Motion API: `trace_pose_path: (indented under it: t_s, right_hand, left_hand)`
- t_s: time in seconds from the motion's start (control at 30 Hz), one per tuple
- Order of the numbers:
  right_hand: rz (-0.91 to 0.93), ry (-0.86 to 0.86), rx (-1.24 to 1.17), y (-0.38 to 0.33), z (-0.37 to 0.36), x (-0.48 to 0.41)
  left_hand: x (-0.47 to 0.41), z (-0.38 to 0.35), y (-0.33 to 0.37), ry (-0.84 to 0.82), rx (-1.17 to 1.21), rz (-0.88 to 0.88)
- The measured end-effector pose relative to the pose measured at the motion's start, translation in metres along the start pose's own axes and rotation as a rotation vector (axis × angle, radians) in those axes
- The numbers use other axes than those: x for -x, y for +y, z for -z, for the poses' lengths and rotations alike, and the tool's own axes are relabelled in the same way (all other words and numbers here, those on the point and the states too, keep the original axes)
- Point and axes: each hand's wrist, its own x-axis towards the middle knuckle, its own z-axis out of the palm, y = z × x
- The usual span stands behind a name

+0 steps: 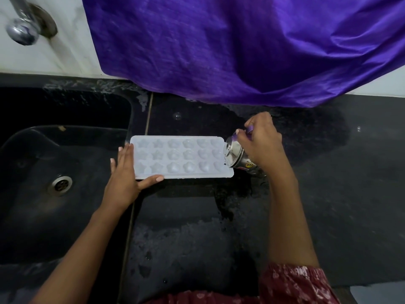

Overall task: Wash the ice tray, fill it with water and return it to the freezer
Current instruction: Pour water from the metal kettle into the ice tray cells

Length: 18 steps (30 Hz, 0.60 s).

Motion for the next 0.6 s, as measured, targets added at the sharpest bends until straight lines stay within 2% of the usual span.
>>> trace_pose_path:
  t_s: [0.6]
  right_hand:
    - [-0.096, 0.076, -0.152, 0.020, 0.000, -0.009]
  left_hand:
    - [0.000, 0.000, -0.001, 0.005, 0.017, -0.007]
